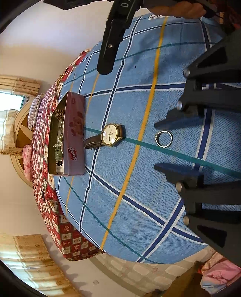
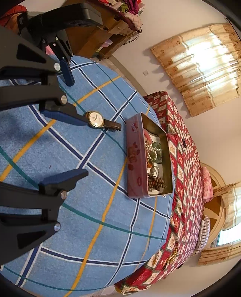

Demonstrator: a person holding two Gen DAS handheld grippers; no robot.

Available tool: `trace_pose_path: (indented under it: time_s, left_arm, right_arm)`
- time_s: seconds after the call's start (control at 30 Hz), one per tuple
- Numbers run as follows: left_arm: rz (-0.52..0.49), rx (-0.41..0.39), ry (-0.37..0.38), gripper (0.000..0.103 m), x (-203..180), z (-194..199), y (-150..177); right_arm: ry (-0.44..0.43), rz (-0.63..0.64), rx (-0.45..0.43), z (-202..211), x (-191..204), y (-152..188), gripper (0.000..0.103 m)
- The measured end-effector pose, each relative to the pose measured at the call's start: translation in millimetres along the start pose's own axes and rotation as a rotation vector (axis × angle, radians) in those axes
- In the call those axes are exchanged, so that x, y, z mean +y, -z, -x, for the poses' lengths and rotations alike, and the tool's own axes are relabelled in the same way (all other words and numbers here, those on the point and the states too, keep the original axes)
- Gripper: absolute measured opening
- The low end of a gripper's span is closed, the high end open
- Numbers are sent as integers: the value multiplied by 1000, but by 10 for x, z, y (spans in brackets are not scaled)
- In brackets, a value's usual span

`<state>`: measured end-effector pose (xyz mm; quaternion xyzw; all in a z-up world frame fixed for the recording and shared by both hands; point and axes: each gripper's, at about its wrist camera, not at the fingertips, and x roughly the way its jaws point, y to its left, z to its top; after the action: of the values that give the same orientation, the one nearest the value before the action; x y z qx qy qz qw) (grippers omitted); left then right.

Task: Organize jewelry
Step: 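Grasp the silver ring with the left gripper while the right gripper grasps the gold watch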

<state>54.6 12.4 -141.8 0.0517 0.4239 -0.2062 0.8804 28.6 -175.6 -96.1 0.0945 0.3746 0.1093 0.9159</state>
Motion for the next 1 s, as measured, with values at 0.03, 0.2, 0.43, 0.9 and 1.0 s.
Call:
trace_pose_path:
  time_s: [0.03, 0.2, 0.43, 0.9, 1.0]
  left_arm:
    - [-1, 1, 13, 33, -1, 5, 3]
    - [-37, -1, 43, 33, -78, 11, 20]
    - [-36, 0, 25, 19, -52, 0, 3]
    - [-24, -84, 44, 19, 13, 182, -80]
    - [-7, -117, 30, 19, 118, 286, -148]
  right_arm:
    - [2, 0, 0, 2, 2, 2, 53]
    - [-8, -13, 2, 8, -12, -1, 53]
    - [-4, -15, 0, 17, -4, -1, 53]
    - [9, 0, 13, -46, 39, -12, 53]
    - [7, 29, 18, -117, 116, -48, 53]
